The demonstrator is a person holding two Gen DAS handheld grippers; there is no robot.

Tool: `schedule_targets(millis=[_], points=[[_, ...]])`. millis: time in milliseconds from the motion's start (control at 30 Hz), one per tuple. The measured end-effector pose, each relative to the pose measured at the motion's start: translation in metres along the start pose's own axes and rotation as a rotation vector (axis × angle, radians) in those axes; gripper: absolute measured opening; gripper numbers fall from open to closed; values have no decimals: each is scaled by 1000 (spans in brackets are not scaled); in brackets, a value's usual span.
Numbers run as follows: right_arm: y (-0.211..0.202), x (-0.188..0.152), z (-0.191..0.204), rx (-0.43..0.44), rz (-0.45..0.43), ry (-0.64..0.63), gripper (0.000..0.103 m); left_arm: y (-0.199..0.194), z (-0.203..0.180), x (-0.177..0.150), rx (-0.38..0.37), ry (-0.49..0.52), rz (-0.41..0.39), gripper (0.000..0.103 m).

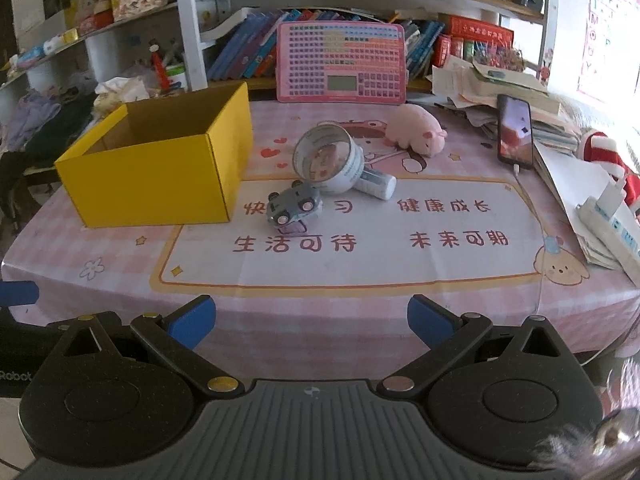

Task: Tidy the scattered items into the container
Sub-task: 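Grasp the grey toy car with the left gripper while the right gripper reaches the tape roll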

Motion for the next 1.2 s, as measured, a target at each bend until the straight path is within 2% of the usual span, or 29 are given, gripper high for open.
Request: schedule_targets(millis=[100, 233, 500, 567, 767, 933, 1067, 1200], points=[[1, 8, -8, 10, -34, 48, 103, 5, -5, 6, -10, 15, -9, 102], [9, 13, -16, 31, -24, 71, 103, 15, -16, 13, -39, 35, -10, 102], [33, 34, -45, 9, -31, 91, 102, 41, -50, 36, -87, 110, -8, 89], [38, 43, -50, 17, -35, 85, 101, 48, -60, 44, -100, 124, -11, 86], [58, 66, -66, 35, -28, 43, 98, 76, -95, 70, -120, 176, -9, 86], [80, 80, -84, 49, 2, 35, 95, 101, -115, 84, -104, 208, 14, 86], [105, 87, -98, 28, 52, 23, 84, 121, -124, 95, -59, 245, 23, 86], [128, 94, -104, 73, 90, 31, 81, 140, -128, 105, -12, 269, 35, 86]])
Point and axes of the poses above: each gripper's, at about its wrist camera, not at the fingertips, and y roughly the way its jaws point, z to its left, x to its top, the point moved 10 cm from there along y, roughly the way its jaws point, and after that the axes turned 2 degrees about z, right-handed, at the moved point
